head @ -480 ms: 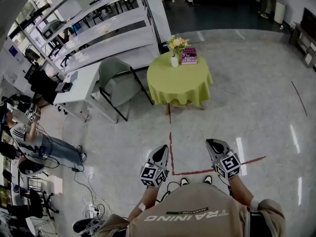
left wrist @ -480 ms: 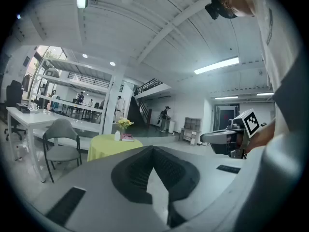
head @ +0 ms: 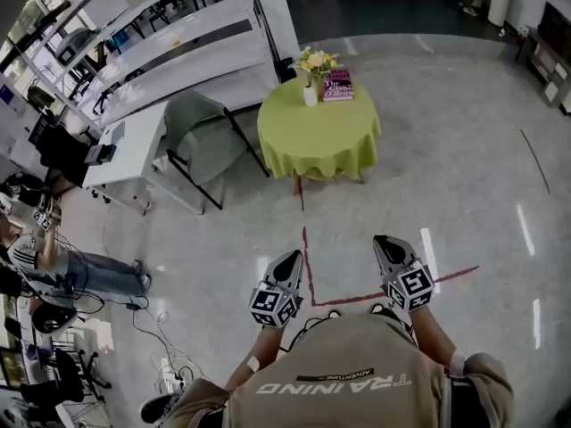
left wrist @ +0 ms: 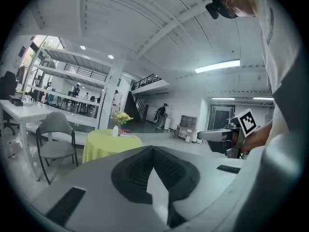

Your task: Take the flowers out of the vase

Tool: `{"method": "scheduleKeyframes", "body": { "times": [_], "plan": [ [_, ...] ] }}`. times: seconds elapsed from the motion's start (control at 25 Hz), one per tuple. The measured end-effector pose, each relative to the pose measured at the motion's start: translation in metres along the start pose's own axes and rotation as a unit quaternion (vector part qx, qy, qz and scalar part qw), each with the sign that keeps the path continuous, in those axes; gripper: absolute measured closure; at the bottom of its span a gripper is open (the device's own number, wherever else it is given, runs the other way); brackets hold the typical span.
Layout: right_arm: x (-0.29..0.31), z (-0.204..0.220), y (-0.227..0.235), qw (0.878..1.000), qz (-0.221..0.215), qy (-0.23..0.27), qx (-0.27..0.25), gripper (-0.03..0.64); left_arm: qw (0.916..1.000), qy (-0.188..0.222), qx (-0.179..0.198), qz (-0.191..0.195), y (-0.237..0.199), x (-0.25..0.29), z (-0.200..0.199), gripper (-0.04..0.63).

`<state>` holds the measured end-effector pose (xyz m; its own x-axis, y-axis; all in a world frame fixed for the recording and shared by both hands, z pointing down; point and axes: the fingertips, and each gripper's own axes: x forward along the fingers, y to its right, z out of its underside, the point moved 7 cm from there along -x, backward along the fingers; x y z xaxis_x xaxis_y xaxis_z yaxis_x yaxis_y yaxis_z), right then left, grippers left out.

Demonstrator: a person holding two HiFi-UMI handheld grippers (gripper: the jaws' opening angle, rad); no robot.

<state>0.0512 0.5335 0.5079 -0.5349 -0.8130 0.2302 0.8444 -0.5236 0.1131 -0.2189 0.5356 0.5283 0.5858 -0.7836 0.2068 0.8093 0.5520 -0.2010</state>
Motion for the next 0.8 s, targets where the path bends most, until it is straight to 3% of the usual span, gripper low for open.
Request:
{"method": "scheduleKeyframes", "body": {
  "times": [0.16, 0.32, 0.6, 0.8],
  "plan": [
    [0.023, 0.009, 0.000, 1.000, 0.022, -0.010, 0.011, 0.615, 0.9996, -0.002, 0.007, 0.027, -0.025, 0.011, -0.001, 0.594],
    [0.048, 0.013, -0.010, 0.999, 0.029, -0.028, 0.020, 0.615, 0.9991, -0.016, -0.015, 0.037, -0.051, 0.019, 0.011, 0.594],
    [0.089, -0.005, 0.009, 0.998, -0.006, -0.058, 0.000, 0.615, 0.9988, -0.003, -0.046, 0.018, -0.074, 0.048, 0.004, 0.594],
    [0.137, -0.010, 0.044, 0.998, -0.034, -0.047, 0.004, 0.615, 0.9987, -0.009, -0.049, -0.009, -0.085, 0.081, -0.001, 0.594]
  ]
}}
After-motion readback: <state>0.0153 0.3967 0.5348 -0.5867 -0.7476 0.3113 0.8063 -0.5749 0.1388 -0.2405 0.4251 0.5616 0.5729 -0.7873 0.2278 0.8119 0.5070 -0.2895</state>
